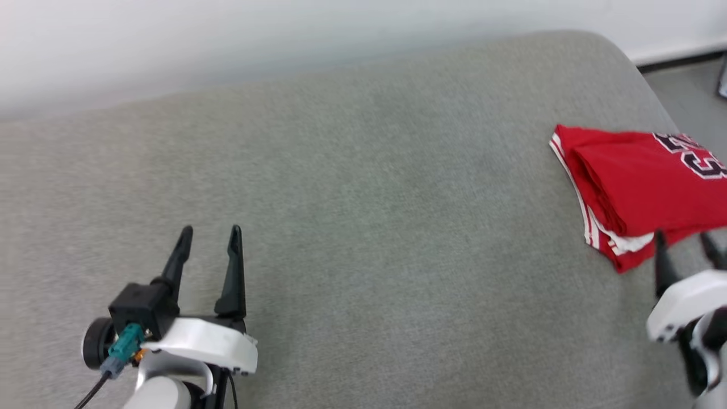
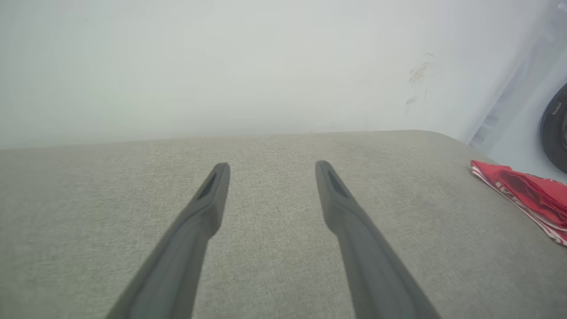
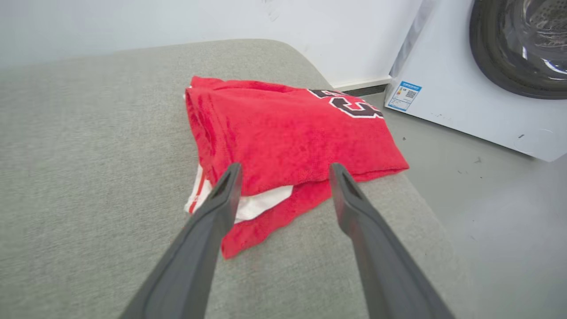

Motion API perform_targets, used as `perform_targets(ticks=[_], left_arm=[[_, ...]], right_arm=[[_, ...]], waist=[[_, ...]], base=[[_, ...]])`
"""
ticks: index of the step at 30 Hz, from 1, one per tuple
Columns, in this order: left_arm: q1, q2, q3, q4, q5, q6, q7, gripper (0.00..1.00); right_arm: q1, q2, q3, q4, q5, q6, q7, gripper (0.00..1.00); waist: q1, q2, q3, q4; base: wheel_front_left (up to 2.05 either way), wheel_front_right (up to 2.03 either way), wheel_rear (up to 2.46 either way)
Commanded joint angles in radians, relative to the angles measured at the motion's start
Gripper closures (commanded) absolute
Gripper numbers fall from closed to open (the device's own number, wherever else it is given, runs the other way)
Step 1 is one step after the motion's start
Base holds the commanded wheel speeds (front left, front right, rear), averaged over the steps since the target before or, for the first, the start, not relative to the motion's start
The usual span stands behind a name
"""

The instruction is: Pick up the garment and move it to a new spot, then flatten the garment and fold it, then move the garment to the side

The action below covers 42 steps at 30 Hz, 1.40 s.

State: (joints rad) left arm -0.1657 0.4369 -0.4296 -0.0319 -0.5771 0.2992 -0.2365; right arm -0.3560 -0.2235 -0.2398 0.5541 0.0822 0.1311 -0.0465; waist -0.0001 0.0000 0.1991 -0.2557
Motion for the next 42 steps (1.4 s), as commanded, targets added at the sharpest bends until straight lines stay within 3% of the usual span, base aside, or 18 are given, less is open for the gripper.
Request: perform_targets(ticks=[1, 9, 19, 28, 42], left_arm=[[0.027, -0.008, 0.001, 0.009, -0.007, 0.007, -0.007, 0.0], [0.076, -0.024, 0.02, 0.049, -0.025, 0.018, -0.017, 0.0], [0.146, 0.008, 0.038, 0.095, -0.018, 0.024, -0.02, 0.0], [0.183, 0.006, -0.002, 0.113, -0.012, 0.021, 0.001, 0.0], [0.181, -0.011, 0.007, 0.134, -0.033, 0.012, -0.01, 0.0]], right_arm=[[0.066, 0.022, 0.023, -0.056, 0.023, -0.001, 0.007, 0.0], [0.25, 0.113, 0.142, -0.298, 0.084, -0.001, 0.029, 0.0], [0.384, 0.143, 0.197, -0.542, 0.069, -0.001, 0.059, 0.0], [0.493, 0.16, 0.203, -0.667, 0.045, -0.001, 0.108, 0.0], [0.547, 0.171, 0.182, -0.727, 0.03, -0.001, 0.151, 0.0]], waist=[[0.0001, 0.0, -0.07, 0.066], [0.0001, 0.0, -0.126, 0.167], [0.0001, 0.0, -0.204, 0.239], [0.0001, 0.0, -0.249, 0.242], [0.0001, 0.0, -0.275, 0.245]], base=[[0.0, 0.0, 0.0], [0.0, 0.0, 0.0], [0.0, 0.0, 0.0], [0.0, 0.0, 0.0], [0.0, 0.0, 0.0]])
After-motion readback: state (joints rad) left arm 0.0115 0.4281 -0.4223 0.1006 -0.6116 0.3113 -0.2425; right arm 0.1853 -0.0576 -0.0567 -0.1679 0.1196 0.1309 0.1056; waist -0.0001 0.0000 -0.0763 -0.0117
